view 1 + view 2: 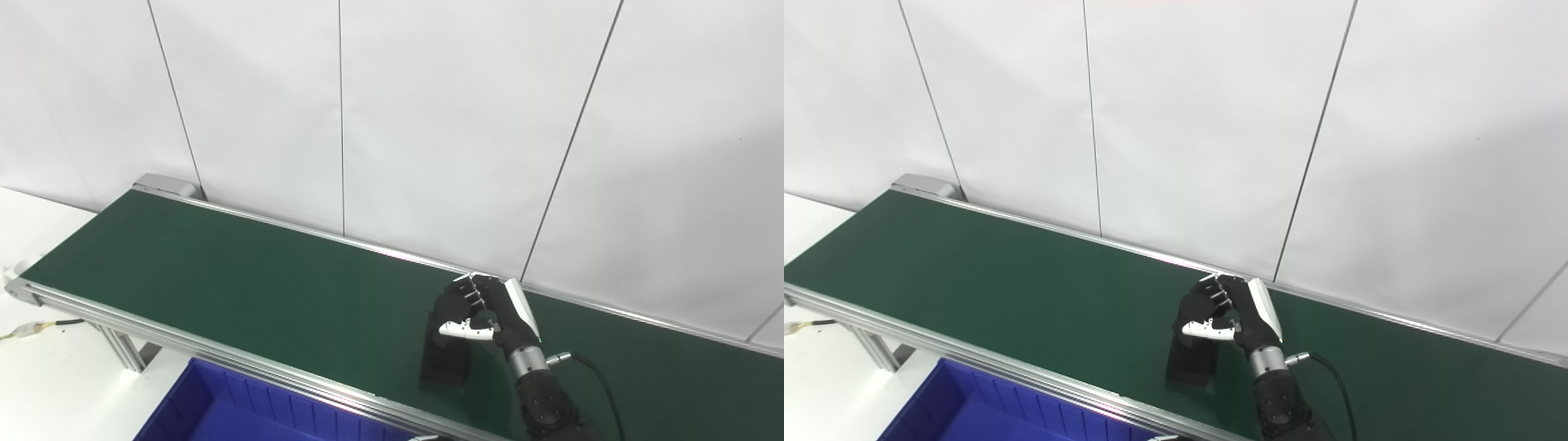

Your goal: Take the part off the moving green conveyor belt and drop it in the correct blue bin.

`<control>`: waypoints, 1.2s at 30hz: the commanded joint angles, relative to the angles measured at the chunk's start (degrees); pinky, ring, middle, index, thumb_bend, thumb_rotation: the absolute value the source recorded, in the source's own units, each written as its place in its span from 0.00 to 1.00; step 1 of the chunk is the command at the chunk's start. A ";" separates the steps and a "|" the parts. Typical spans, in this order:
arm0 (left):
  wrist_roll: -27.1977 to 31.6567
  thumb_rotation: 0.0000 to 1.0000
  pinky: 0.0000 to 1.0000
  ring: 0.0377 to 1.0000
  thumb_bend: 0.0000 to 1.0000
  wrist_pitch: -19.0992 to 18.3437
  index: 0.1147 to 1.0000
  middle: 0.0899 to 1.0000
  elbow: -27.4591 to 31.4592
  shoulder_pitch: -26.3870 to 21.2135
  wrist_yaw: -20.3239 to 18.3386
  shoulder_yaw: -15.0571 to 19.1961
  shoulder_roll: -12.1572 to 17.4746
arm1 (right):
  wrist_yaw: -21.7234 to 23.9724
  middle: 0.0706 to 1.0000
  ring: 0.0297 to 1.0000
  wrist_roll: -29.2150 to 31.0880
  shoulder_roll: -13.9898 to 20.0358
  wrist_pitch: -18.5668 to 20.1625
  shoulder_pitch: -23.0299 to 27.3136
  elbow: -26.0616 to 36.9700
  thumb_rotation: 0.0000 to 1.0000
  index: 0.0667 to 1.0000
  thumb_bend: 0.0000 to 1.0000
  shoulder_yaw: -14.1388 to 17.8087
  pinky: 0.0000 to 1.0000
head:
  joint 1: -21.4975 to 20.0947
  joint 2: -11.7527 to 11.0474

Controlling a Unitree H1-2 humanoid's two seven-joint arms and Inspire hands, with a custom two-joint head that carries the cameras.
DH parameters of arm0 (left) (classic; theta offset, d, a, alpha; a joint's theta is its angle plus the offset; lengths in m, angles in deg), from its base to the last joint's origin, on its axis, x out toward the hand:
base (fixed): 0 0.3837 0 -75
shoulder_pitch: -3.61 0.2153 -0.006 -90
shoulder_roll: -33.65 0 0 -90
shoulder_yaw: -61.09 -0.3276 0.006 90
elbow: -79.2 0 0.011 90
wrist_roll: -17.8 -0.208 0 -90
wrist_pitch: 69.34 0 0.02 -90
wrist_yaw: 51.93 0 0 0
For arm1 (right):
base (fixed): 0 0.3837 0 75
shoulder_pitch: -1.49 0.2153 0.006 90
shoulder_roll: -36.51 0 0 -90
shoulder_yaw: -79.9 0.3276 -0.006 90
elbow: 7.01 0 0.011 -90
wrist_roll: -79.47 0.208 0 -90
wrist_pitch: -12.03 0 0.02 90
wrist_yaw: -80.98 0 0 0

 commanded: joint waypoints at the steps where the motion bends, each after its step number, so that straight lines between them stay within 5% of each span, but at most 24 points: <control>1: -0.05 0.72 0.60 0.67 0.76 2.30 0.73 0.70 2.01 -0.14 0.24 -0.10 -0.24 | -0.99 0.48 0.45 0.07 -0.32 -3.23 2.59 1.61 0.00 0.43 0.50 0.08 0.40 | -0.12 0.08; 19: 0.59 0.71 0.61 0.67 0.74 2.30 0.74 0.71 1.52 -0.53 -0.66 0.73 0.10 | -1.05 0.48 0.45 1.14 0.10 -3.40 0.92 6.24 0.00 0.43 0.50 0.97 0.38 | -1.81 -0.19; 29: 0.91 0.71 0.61 0.68 0.73 2.30 0.75 0.71 1.17 -0.96 -1.31 1.70 0.36 | 0.76 0.47 0.44 1.98 1.68 0.33 -3.18 20.83 0.00 0.43 0.50 3.04 0.38 | -4.09 -0.31; 36: 1.17 0.71 0.62 0.68 0.69 2.30 0.76 0.72 1.53 -0.93 -2.21 2.43 0.78 | 4.27 0.46 0.43 2.78 3.63 8.60 -7.74 37.82 0.00 0.45 0.50 5.17 0.37 | -5.64 0.04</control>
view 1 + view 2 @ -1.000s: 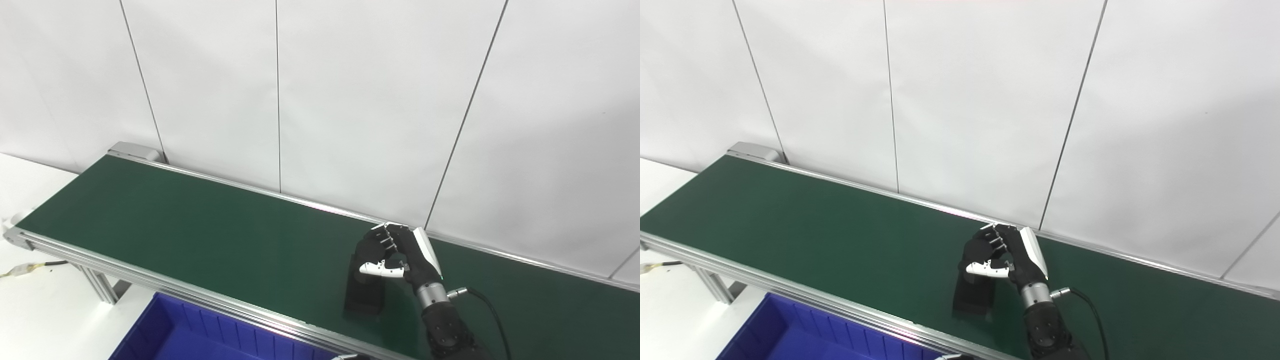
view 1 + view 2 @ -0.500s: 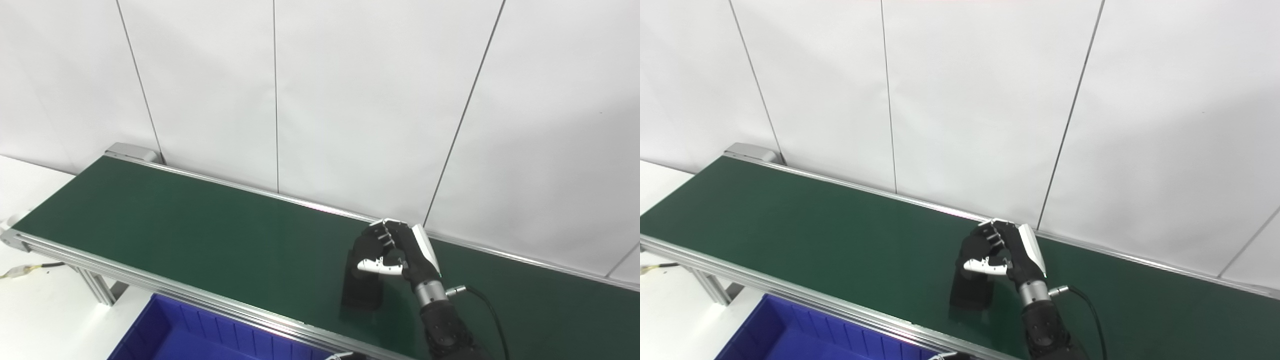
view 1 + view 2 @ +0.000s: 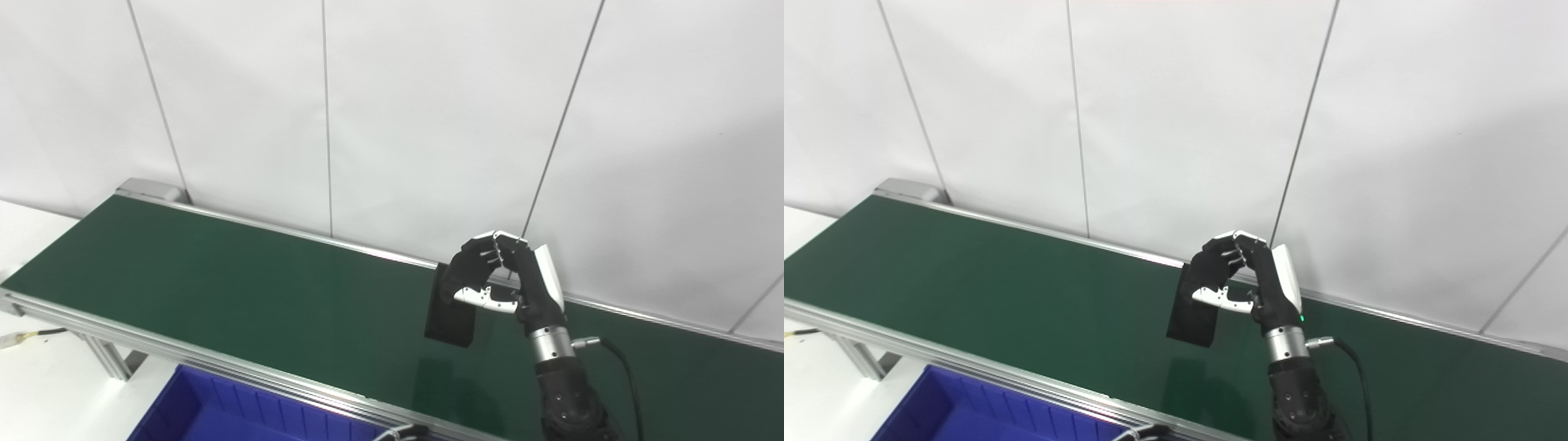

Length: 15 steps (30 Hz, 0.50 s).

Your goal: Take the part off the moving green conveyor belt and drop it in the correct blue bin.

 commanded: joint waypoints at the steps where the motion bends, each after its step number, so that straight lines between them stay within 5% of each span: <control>1: -0.03 0.71 0.62 0.68 0.69 2.30 0.76 0.72 1.38 -0.65 -1.03 -0.02 0.09 | 0.86 0.46 0.43 0.60 0.52 2.58 0.95 5.21 0.00 0.46 0.50 0.90 0.37 | -0.37 0.32; 15: 1.87 0.77 0.64 0.70 0.73 2.30 0.77 0.73 2.90 0.28 -5.12 3.32 1.36 | 4.13 0.47 0.44 1.10 0.87 12.52 -8.06 26.62 0.00 0.44 0.50 2.62 0.37 | -5.32 1.68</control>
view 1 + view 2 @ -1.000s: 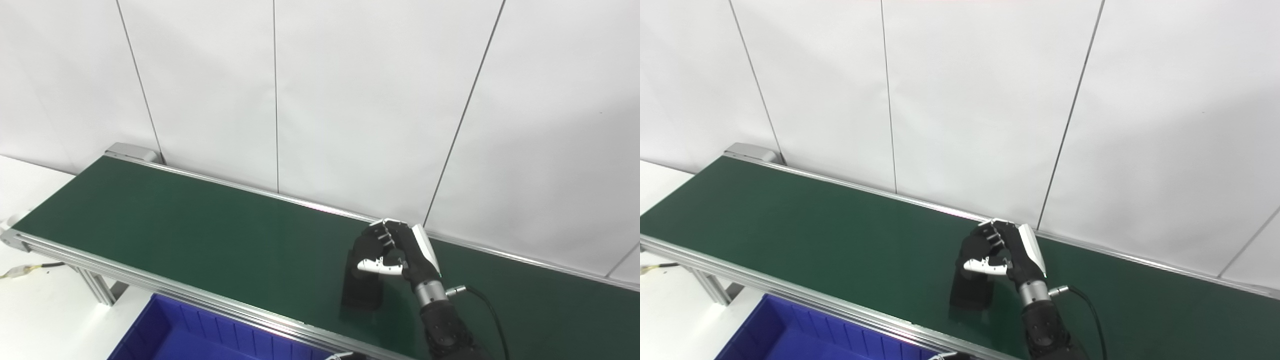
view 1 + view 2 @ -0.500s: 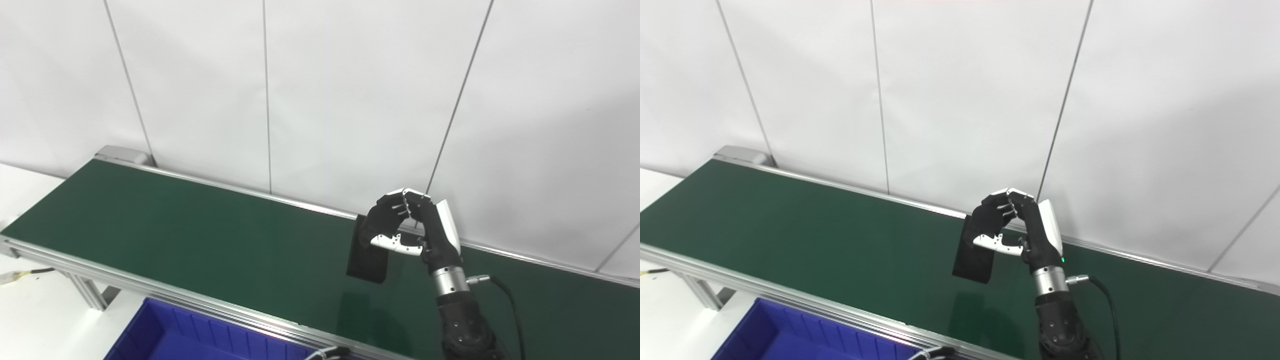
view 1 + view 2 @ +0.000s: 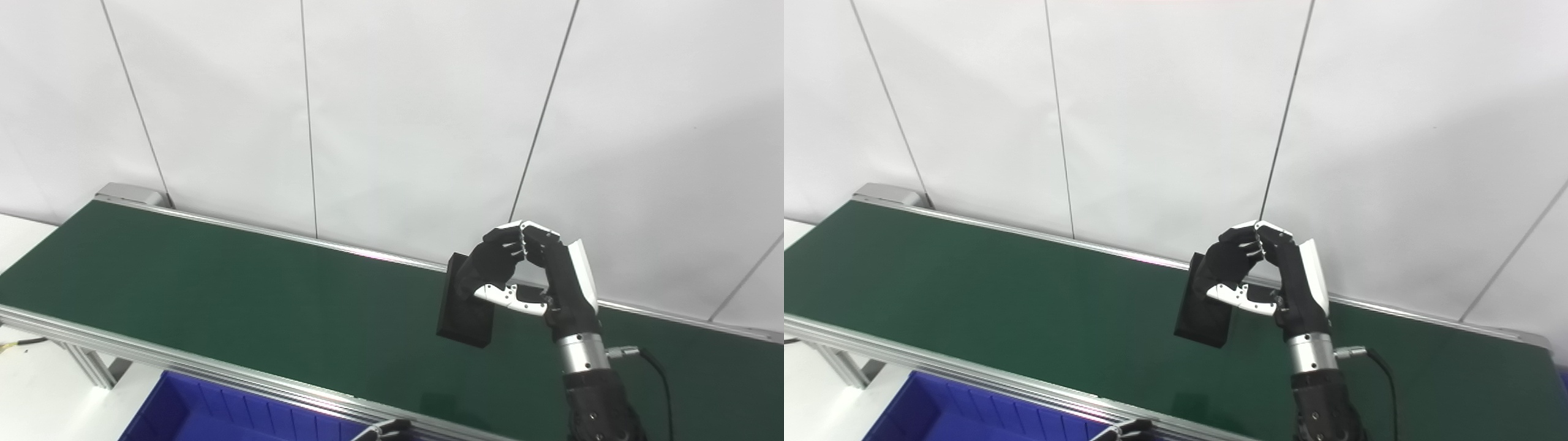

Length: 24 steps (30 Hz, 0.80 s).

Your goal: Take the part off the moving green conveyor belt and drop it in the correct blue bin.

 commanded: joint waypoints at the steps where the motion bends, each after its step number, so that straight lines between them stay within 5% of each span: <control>1: 0.54 0.77 0.64 0.70 0.71 2.30 0.77 0.73 1.80 -0.14 -1.59 0.58 0.12 | 0.01 0.48 0.44 0.08 -0.46 1.35 0.37 4.30 0.00 0.44 0.50 0.62 0.36 | -0.94 0.28; 24: 2.99 0.84 0.68 0.72 0.73 2.29 0.80 0.76 6.55 3.02 -10.51 8.03 0.31 | 1.11 0.48 0.44 -0.50 0.67 1.65 -22.48 23.09 0.00 0.46 0.50 0.39 0.34 | -7.83 6.79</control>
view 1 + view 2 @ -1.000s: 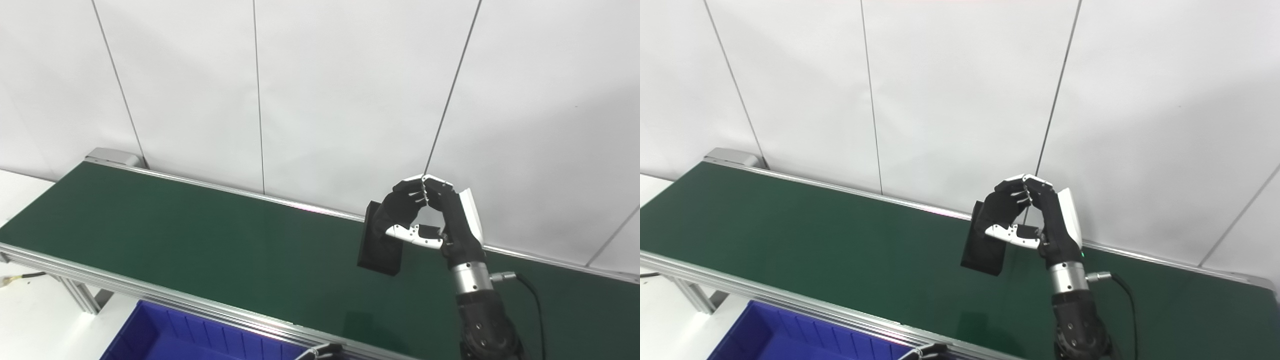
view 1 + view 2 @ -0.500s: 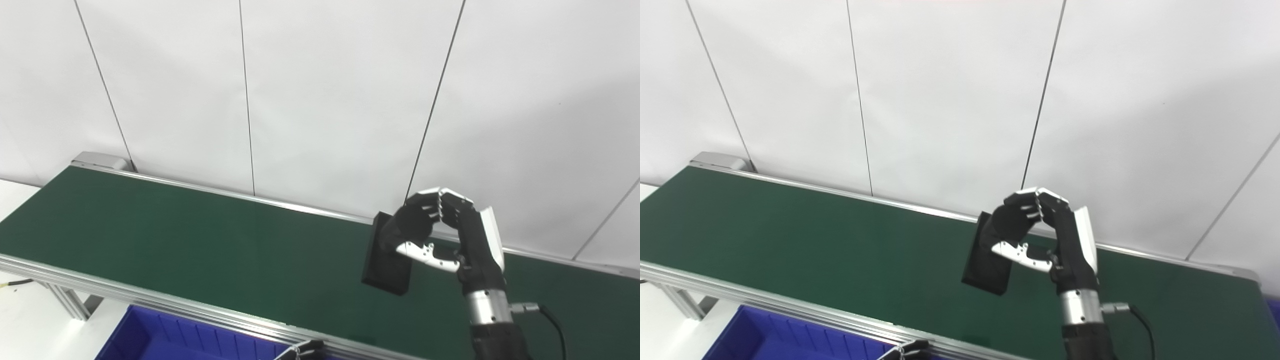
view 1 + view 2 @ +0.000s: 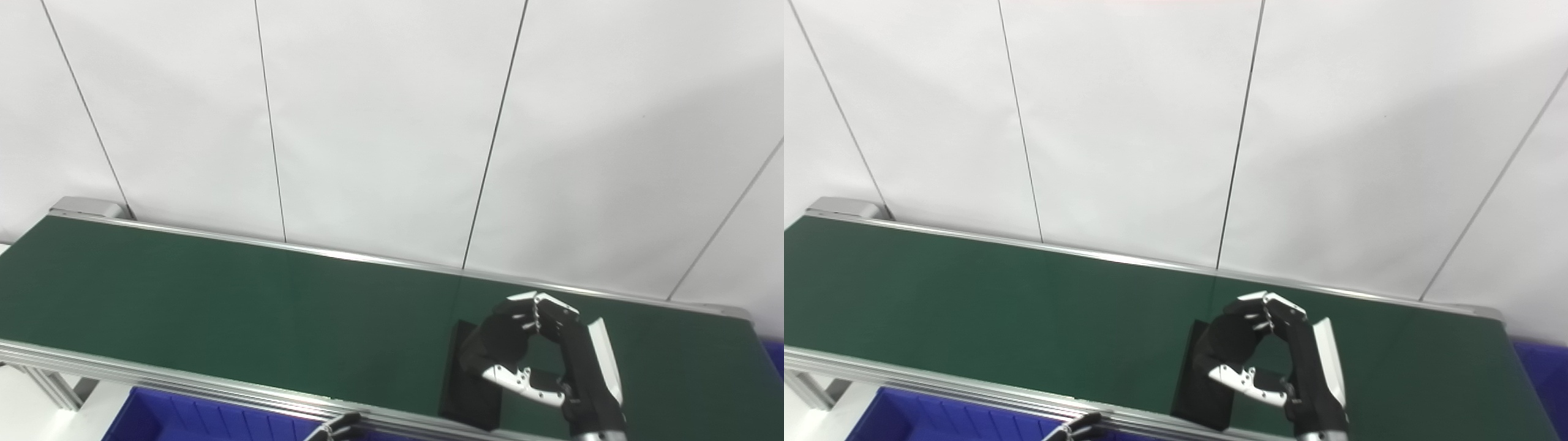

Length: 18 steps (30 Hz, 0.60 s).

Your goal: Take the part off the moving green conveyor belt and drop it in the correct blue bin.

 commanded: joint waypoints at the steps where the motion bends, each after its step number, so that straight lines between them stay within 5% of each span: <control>1: 1.01 0.84 0.68 0.72 0.74 2.29 0.80 0.76 2.53 0.24 -1.78 0.51 0.20 | 0.04 0.49 0.44 0.47 -0.46 -0.58 -0.76 4.18 0.00 0.45 0.50 -0.03 0.33 | -0.22 0.35; 18: 4.26 0.76 0.67 0.71 0.72 2.28 0.79 0.75 7.19 1.34 -8.31 5.12 0.93 | 1.08 0.50 0.44 -5.12 -1.58 0.75 -12.48 14.92 0.00 0.45 0.50 -1.23 0.33 | -2.42 8.78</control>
